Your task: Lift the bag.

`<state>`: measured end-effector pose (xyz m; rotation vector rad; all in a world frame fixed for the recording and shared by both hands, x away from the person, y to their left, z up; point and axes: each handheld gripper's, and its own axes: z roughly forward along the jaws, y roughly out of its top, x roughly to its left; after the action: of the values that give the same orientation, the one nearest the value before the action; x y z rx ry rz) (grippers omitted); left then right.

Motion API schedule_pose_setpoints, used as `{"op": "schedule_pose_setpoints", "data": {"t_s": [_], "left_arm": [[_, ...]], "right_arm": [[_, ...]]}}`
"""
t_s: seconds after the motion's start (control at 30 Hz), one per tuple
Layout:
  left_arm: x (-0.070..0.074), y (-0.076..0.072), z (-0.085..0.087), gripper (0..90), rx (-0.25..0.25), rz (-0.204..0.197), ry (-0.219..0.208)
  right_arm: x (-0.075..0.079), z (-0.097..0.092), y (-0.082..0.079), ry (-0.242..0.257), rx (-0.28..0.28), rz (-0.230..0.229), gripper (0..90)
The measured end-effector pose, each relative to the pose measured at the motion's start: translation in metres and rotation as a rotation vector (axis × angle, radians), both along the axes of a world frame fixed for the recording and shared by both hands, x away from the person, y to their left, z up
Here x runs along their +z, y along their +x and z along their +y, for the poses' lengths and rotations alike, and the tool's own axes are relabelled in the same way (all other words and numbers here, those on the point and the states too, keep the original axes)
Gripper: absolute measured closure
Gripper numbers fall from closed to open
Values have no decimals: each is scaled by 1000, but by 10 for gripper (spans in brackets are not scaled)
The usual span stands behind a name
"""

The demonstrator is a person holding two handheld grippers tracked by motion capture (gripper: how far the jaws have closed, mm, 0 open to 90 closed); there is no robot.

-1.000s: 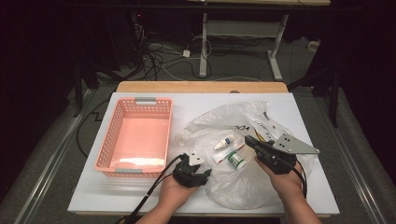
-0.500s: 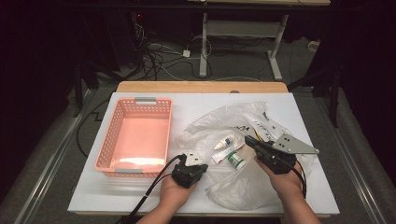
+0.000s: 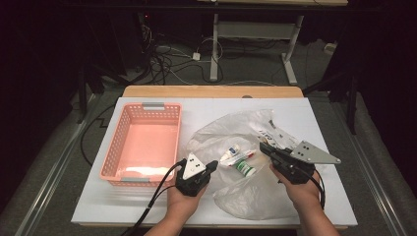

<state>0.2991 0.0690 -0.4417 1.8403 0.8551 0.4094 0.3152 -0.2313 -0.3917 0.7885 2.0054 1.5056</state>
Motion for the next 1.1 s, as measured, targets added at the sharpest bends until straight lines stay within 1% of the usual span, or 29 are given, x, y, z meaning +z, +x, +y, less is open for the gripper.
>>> {"op": "schedule_pose_setpoints", "data": {"t_s": [0.03, 0.1, 0.17, 0.2, 0.27, 0.43, 0.5, 0.57, 0.7, 0.77, 0.87, 0.97, 1.1], "left_arm": [[5, 0, 0, 884, 4, -19, -9], [14, 2, 0, 884, 8, -52, -12], [23, 4, 2, 884, 16, -73, -41], [27, 6, 2, 884, 14, -85, -43], [34, 9, 2, 884, 19, -110, -62], [50, 18, -5, 884, 13, -160, -65], [57, 23, -8, 884, 13, -177, -77], [66, 28, -11, 884, 10, -199, -72], [88, 36, -15, 884, 3, -242, -83], [100, 41, -17, 884, 3, -269, -83], [119, 47, -18, 884, 7, -309, -80], [137, 49, -21, 884, 10, -355, -77], [158, 49, -22, 884, 14, -397, -102]], "right_arm": [[0, -1, 0, 4, -5, -2, 900], [1, -2, 0, 14, -6, -3, 900], [3, -1, 1, 20, -13, -9, 900], [4, -1, 1, 25, -14, -11, 900], [6, 0, 1, 28, -15, -19, 900], [10, 1, 5, 50, -32, -33, 900], [12, 1, 8, 54, -43, -40, 900], [16, 1, 10, 66, -56, -47, 900], [24, 1, 17, 81, -72, -62, 900], [29, 2, 22, 78, -80, -73, 900], [39, 3, 29, 94, -90, -87, 900], [50, 5, 34, 111, -100, -106, 900], [63, 9, 39, 135, -108, -134, 900]]}}
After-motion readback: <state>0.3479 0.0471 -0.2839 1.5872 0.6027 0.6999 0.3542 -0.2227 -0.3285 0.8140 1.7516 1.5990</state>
